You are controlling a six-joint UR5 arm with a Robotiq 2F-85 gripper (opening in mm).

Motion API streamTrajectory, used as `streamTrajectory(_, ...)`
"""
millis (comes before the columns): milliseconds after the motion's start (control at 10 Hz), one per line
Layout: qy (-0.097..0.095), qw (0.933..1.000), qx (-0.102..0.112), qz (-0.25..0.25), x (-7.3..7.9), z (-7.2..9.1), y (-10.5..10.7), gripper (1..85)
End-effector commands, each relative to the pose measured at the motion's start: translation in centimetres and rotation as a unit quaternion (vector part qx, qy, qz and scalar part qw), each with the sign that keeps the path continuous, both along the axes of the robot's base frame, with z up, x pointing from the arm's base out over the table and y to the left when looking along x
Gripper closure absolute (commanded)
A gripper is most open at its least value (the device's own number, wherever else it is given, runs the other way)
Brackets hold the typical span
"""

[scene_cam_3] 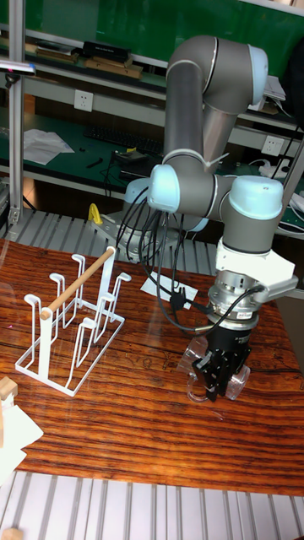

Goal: Put the cup on the cup rack

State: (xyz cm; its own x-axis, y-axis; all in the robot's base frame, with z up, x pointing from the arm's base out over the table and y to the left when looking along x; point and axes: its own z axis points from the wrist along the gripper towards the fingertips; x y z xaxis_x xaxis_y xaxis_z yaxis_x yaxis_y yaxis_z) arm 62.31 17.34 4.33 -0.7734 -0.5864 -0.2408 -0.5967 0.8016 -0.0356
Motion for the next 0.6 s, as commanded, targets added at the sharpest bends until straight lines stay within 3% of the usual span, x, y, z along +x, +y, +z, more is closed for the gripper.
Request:
streamTrajectory(0,-0.009,0.9997,-0.006,0.024,0.3,-0.1,-0.9,58.3)
streamTrajectory(100,-0.01,0.9988,-0.022,0.043,0.2,-0.2,-1.8,58.3)
streamTrajectory(500,-0.015,0.9973,-0.016,0.07,-0.1,-1.0,-1.9,58.0)
